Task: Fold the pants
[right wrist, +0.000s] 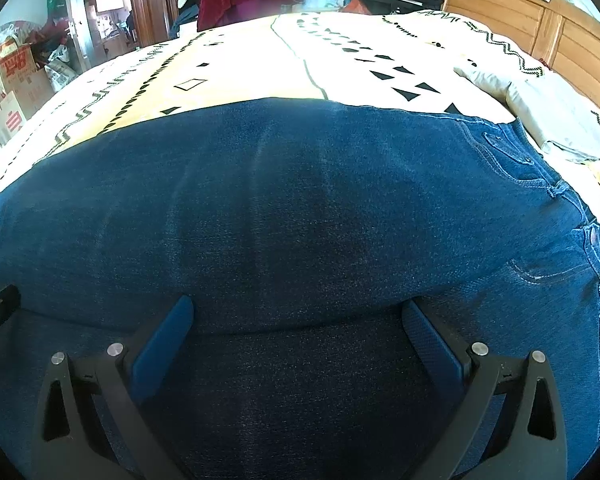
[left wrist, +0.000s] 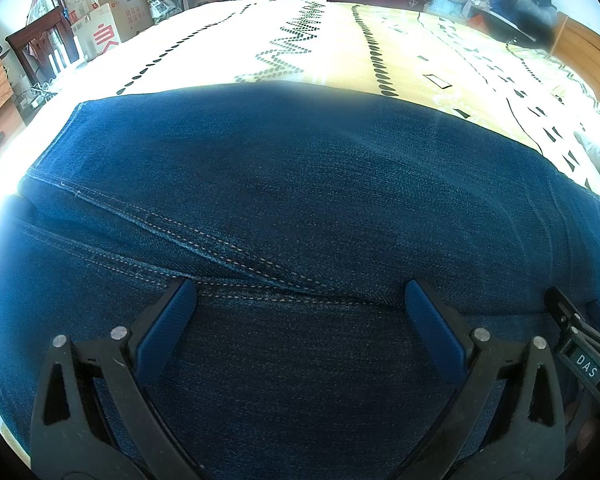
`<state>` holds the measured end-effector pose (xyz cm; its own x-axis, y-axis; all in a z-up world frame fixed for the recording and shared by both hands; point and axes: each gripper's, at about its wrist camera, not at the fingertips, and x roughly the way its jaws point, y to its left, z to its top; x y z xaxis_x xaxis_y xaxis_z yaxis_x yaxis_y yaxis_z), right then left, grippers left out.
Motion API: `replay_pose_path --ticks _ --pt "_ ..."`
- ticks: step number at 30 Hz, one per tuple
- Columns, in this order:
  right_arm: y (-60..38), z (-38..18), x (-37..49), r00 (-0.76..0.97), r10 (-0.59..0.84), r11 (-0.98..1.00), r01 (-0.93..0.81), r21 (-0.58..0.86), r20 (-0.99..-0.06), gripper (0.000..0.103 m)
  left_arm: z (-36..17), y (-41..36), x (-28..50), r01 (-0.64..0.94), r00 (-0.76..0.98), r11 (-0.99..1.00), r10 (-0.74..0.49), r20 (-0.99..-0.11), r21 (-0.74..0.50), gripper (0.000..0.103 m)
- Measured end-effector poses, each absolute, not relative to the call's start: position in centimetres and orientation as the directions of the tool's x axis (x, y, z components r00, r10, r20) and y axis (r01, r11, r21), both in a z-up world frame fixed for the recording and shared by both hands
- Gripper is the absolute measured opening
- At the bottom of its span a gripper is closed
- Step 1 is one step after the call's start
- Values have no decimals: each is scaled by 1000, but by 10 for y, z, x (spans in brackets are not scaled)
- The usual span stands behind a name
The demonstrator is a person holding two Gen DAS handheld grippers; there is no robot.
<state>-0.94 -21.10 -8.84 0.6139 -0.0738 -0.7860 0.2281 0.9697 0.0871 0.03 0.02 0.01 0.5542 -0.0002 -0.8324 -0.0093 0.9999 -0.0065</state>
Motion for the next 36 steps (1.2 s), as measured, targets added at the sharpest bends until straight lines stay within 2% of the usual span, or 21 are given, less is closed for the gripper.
replay_pose_path --ticks 30,36 --pt "-212 -89 -9 614 -50 967 226 115 -788 103 0 2 -2 -10 567 1000 -8 -824 -16 103" --pt "-211 -89 -10 619 -52 967 227 116 -784 103 -1 1 -3 -13 528 1000 20 -849 15 103"
